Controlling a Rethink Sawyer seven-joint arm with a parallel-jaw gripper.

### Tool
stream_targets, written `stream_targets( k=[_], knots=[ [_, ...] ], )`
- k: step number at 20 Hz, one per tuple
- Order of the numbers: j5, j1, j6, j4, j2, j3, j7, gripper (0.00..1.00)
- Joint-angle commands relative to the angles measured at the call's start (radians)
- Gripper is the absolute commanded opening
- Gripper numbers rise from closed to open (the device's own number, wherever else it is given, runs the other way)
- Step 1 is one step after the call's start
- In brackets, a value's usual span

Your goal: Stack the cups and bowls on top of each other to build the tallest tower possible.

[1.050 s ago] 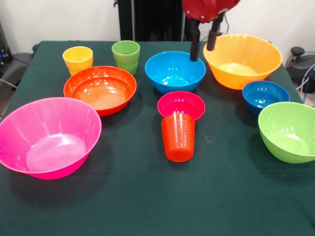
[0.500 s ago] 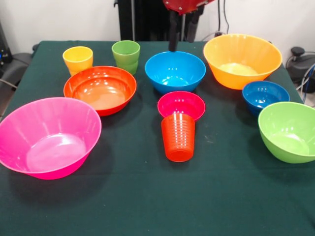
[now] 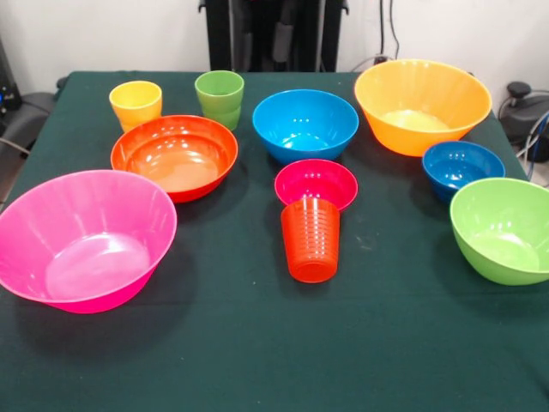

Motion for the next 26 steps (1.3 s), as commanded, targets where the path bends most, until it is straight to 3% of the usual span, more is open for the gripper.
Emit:
stream_targets(
  k=[1, 8, 18, 26],
  knots=[
    [-0.052, -0.031, -0.138, 0.083, -0.037, 0.051, -0.059, 1.00],
    [-0.074, -0.028, -0.183, 0.097, -0.058, 0.018, -0.025, 1.00],
    [-0.121, -0.019, -0.260, 0.054, 0.046, 0.005, -0.010, 1.00],
    [-0.180, 0.037, -0.145, -0.043, 0.136, -0.088, 0.029, 1.00]
  ],
)
